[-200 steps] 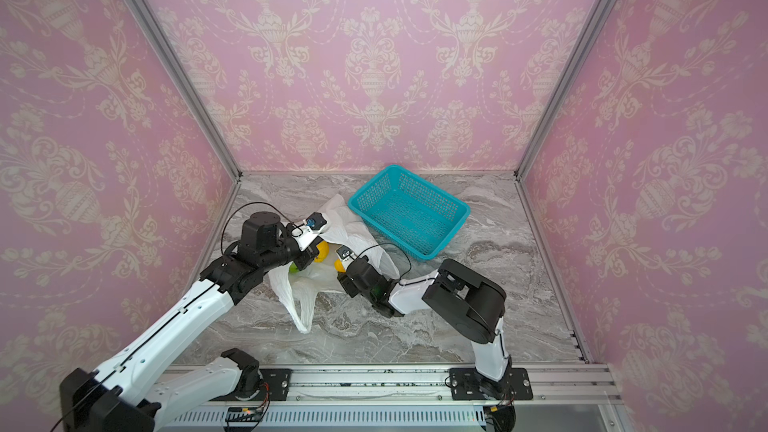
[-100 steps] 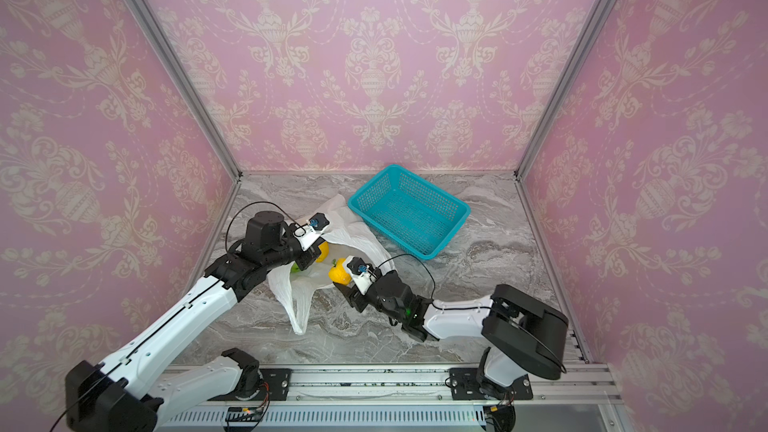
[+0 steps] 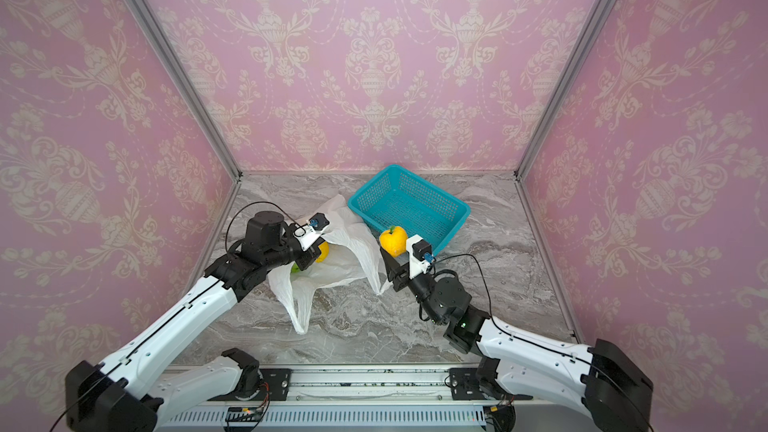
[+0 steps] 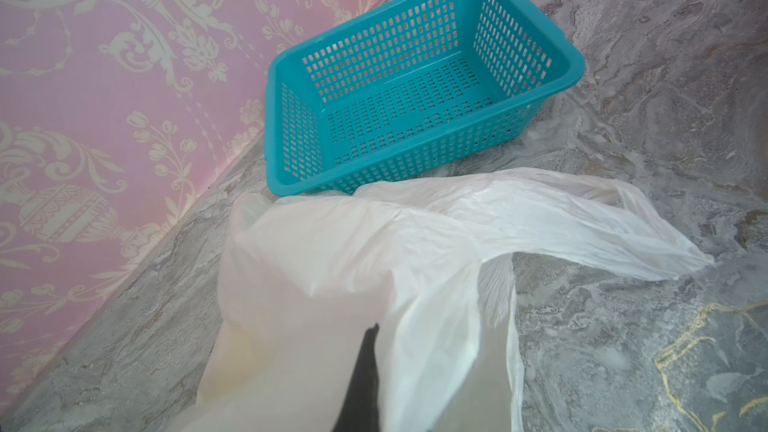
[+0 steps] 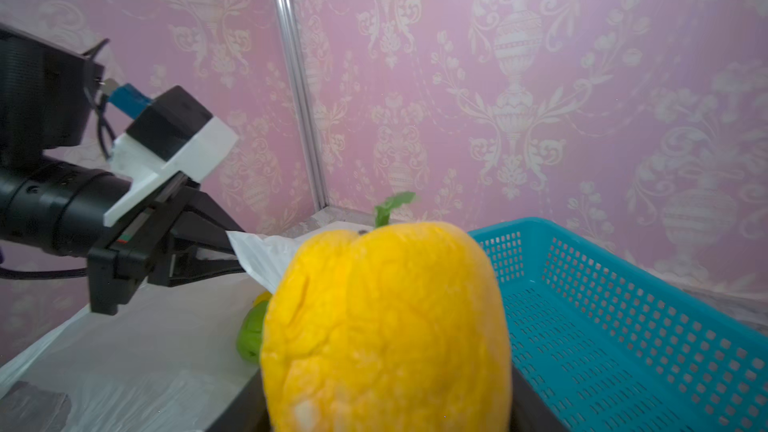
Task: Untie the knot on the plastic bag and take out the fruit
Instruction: 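Carry the yellow fruit with the right gripper over the teal basket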
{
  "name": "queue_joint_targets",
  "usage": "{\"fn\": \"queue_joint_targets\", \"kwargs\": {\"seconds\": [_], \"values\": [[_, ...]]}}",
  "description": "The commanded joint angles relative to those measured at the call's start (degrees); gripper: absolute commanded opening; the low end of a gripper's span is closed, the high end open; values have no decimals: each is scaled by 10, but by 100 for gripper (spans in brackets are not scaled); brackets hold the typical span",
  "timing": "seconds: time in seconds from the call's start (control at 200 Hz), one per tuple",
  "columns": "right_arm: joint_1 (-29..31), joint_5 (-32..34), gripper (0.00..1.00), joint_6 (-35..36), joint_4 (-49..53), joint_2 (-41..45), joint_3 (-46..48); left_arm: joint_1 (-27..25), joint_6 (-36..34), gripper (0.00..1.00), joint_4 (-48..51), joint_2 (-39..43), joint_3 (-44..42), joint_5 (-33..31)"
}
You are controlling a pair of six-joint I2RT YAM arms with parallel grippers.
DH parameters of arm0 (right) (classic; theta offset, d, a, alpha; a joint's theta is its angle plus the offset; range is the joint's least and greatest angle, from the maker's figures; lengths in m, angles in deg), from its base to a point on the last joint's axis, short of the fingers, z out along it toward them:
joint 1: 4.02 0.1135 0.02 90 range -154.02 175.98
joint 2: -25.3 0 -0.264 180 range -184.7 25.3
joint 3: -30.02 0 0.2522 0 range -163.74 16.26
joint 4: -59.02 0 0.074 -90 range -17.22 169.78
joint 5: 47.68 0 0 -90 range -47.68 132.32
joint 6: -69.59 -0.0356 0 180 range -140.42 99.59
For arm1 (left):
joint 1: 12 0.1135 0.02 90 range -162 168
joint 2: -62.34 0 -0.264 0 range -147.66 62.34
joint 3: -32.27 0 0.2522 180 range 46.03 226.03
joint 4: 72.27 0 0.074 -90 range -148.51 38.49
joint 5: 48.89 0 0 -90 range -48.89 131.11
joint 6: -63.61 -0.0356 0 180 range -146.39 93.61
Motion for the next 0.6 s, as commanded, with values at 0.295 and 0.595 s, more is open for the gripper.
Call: {"fn": "queue_joint_targets", "kwargs": {"seconds": [0.295, 0.595], "values": [[-174, -1, 27, -184, 365, -136, -177, -4, -11, 0, -2, 1, -7, -6], [-227, -29, 27, -220, 438, -255, -247, -3, -13, 0, -1, 4, -7, -7]]}}
